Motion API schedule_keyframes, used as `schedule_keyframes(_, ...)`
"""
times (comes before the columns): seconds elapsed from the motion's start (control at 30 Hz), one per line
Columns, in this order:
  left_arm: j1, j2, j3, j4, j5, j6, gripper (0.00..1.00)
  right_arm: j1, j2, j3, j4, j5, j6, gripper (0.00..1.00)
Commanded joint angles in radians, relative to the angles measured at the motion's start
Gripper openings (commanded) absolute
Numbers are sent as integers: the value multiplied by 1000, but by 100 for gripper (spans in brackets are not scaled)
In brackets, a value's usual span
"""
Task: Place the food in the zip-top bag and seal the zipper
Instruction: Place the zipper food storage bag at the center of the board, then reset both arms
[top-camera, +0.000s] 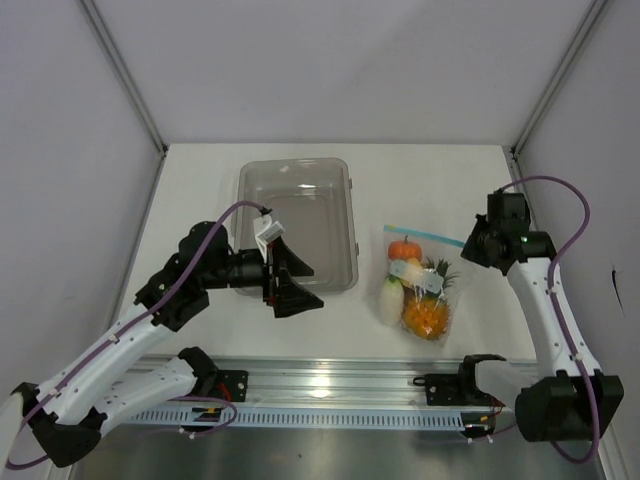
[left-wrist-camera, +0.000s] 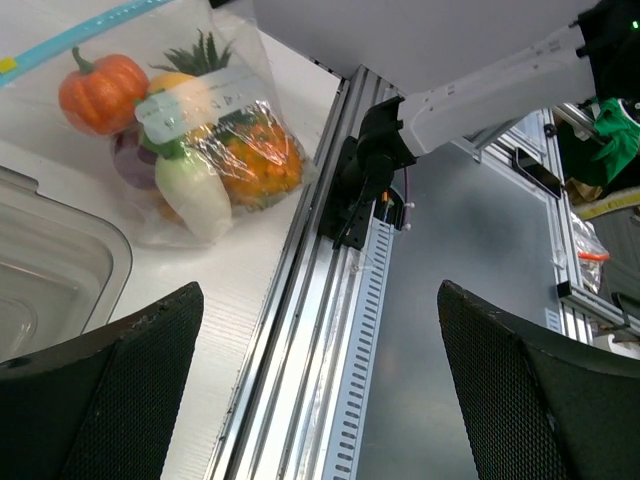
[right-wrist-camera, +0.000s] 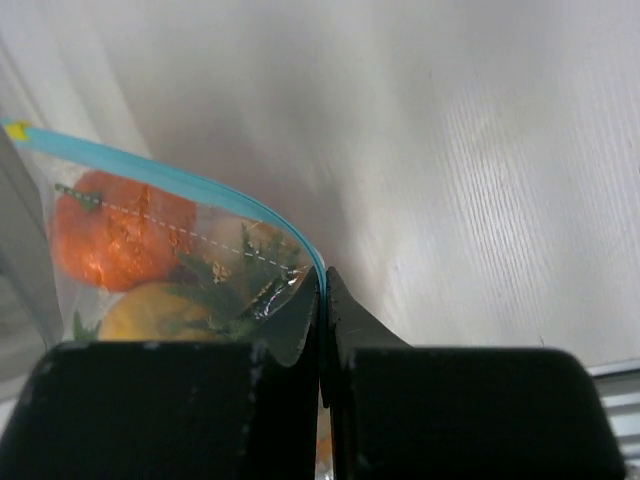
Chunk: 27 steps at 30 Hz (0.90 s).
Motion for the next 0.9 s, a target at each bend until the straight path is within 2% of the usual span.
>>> schedule_keyframes(0.0,8,-32,-24,38,39,-36,99,-57,95,75,155,-21,11,0)
schedule_keyframes(0.07,8,-44,-36,38,41,-46,99,-79,146,95,189,28,14,0)
schedule_keyframes(0.33,7,-97,-128,50,42,-89,99,-221,390,230,303,61,-14,1)
schedule_keyframes(0.37,7,-103,-134,63,47,-105,99,-223,408,245,305,59,-12,6)
schedule_keyframes(0.4,8,-104,-148,68,54,-112,99,-225,443,261,298,62,-12,21)
schedule_keyframes(0.47,7,-110,-168,77,59,-129,100,-222,468,293,298,47,-23,37)
schedule_keyframes(0.5,7,-115,-172,80,59,-132,99,-218,479,304,289,56,-24,51)
schedule_keyframes(0.57,7,-123,-194,80,50,-137,100,-194,499,333,266,99,-33,65)
schedule_keyframes(0.6,7,-127,-203,82,41,-137,100,-182,494,337,263,143,-37,97)
schedule_keyframes(0.8,7,-138,-248,105,16,-161,99,-70,468,388,131,238,-53,99)
schedule_keyframes(0.87,7,-144,-264,119,5,-184,99,-4,407,373,104,280,-44,99)
